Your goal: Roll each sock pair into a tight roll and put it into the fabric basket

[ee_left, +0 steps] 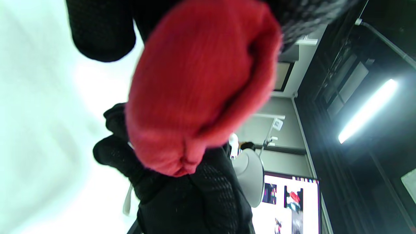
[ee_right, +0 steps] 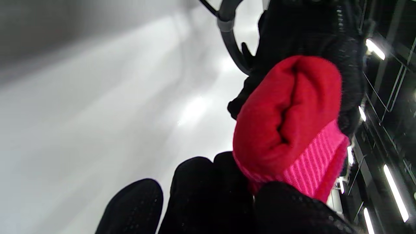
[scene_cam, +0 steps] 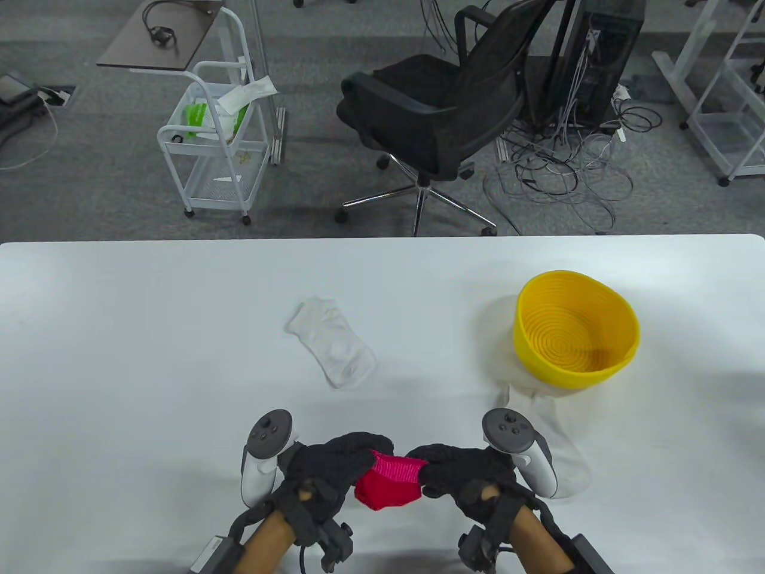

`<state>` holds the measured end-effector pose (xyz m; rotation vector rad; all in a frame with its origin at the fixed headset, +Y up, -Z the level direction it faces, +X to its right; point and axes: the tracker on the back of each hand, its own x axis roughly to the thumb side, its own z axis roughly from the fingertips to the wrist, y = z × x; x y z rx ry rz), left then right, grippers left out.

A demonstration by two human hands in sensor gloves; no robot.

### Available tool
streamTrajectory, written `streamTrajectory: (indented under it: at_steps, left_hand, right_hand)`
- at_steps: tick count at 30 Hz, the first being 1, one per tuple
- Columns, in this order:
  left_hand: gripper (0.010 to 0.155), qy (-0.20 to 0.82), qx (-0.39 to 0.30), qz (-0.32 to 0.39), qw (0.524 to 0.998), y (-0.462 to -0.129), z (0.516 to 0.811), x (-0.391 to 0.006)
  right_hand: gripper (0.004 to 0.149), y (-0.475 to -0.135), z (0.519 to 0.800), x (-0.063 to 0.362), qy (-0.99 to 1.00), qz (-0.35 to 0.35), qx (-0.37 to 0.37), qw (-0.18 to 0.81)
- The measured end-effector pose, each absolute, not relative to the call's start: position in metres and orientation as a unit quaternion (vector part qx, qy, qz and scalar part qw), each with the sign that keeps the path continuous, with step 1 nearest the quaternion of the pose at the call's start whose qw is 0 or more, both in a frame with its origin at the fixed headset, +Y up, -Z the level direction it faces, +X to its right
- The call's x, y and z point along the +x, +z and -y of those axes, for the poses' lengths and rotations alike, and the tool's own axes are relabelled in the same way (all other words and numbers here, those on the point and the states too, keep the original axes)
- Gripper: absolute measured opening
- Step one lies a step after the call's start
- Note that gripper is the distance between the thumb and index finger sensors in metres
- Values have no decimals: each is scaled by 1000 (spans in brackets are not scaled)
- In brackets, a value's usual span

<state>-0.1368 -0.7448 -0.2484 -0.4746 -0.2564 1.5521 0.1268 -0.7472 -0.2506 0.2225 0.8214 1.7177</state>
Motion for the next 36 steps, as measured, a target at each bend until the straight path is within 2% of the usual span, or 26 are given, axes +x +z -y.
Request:
streamTrajectory:
  at_steps: [2,7,11,17,23,26,29,36]
  left_hand:
    - [41,672,-190,112,707,-248,745,-138]
    - [40,631,-159,120,749,-247,742,-138]
    - [42,613,-160,125,764,-246,742,-135]
    - [54,605,-150,109,775,-245,739,-138]
    - [61,602,-140,96,780,-246,736,-147]
    - [64,604,-143,96,778,-246,735,-148]
    - [66,595,-151,96,784,-246,735,-149]
    - [67,586,-150,101,790,-245,734,-148]
  right_hand:
    - [41,-251,749,128,713,-362,95,593]
    - [41,-250,741,129,745,-320,88,579]
    - [38,-249,732,130,798,-262,97,535]
    - [36,-249,719,139,841,-178,76,505]
    - [36,-252,694,166,864,-52,18,500]
    - [36,-258,677,194,869,17,-36,492]
    - [36,-266,665,219,870,56,-92,482]
    - [36,-292,651,265,855,97,-193,472]
